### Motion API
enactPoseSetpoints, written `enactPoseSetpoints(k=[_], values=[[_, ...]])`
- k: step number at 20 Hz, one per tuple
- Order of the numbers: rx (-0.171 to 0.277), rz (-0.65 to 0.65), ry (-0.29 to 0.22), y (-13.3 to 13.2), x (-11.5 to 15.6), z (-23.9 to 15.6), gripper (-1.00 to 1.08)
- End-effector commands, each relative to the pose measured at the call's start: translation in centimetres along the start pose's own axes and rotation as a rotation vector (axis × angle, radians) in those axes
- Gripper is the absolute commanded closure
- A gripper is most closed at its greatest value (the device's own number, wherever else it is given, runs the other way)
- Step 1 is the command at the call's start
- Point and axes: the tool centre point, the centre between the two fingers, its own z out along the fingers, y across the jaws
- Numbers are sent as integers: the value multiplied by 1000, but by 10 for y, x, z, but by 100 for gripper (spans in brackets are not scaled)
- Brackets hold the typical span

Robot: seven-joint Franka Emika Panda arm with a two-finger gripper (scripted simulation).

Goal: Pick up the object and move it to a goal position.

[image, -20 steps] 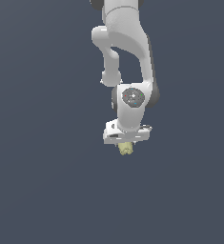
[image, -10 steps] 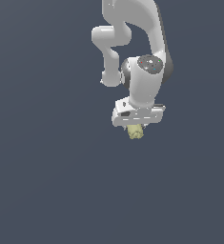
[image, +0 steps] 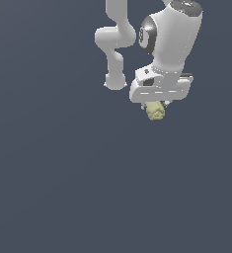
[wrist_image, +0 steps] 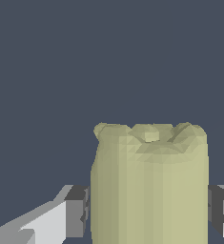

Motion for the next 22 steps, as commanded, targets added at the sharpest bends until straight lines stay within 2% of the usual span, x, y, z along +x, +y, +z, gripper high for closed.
enactPoseSetpoints(k=[1,12,22], values=[[0,0,0,-13,-10,-26,108],[1,0,0,-57,-40,-112,108],[2,1,-1,-69,-46,-135,108]])
